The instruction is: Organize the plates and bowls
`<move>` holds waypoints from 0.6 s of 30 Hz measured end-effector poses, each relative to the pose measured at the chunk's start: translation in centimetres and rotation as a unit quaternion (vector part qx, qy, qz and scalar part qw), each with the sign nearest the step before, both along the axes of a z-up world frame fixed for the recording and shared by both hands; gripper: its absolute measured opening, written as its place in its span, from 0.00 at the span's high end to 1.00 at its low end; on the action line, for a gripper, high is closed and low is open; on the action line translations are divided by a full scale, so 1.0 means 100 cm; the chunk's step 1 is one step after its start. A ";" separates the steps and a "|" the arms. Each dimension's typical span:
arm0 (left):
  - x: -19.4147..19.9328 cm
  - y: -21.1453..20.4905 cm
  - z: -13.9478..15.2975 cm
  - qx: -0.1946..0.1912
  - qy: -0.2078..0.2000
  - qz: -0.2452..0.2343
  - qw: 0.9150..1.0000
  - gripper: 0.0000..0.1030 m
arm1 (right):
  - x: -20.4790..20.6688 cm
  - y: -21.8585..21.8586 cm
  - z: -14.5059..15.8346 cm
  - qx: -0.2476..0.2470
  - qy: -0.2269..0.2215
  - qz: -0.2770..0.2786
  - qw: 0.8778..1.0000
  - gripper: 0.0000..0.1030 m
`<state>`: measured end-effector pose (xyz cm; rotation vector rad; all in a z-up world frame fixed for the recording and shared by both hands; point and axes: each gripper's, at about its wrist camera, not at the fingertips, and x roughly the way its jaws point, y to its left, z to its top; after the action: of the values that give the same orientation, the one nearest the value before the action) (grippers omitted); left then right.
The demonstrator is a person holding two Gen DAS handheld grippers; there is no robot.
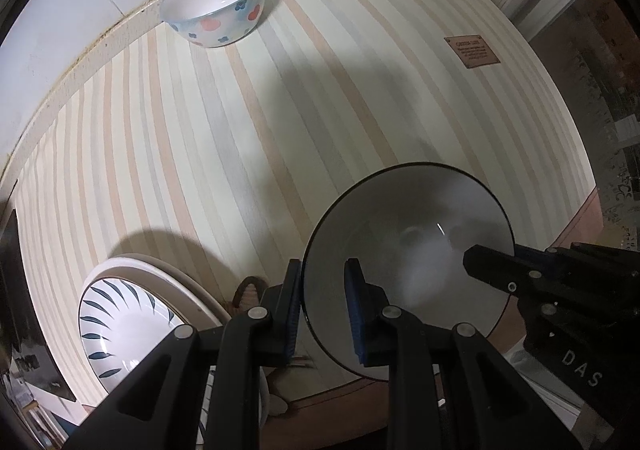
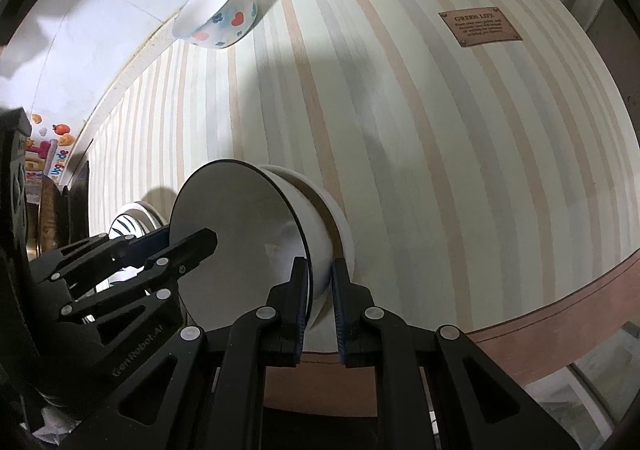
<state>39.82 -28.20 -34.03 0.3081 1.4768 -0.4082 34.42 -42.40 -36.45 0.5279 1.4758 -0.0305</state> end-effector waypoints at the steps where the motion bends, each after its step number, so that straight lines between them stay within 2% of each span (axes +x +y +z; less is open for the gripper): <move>1: 0.000 0.000 0.000 0.000 0.001 0.000 1.000 0.82 | 0.000 0.000 0.000 0.000 0.000 0.000 1.000 0.87; 9: -0.002 0.000 -0.004 0.000 0.008 0.003 1.000 0.82 | 0.005 0.001 0.003 -0.018 0.005 0.009 1.000 0.84; 13: -0.001 0.001 -0.004 -0.001 0.010 0.005 1.000 0.82 | 0.005 -0.003 0.002 -0.008 0.008 0.007 1.000 0.84; 15: 0.000 0.005 0.003 -0.009 0.013 0.011 1.000 0.82 | 0.006 -0.009 0.005 0.002 0.007 0.000 1.000 0.84; 18: 0.005 0.012 0.022 -0.022 -0.004 0.020 1.000 0.81 | 0.009 -0.020 0.020 0.012 -0.007 -0.015 1.000 0.84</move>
<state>40.35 -26.95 -31.82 0.2449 1.4617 -0.4068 35.37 -44.37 -34.45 0.5682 1.4565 -0.0333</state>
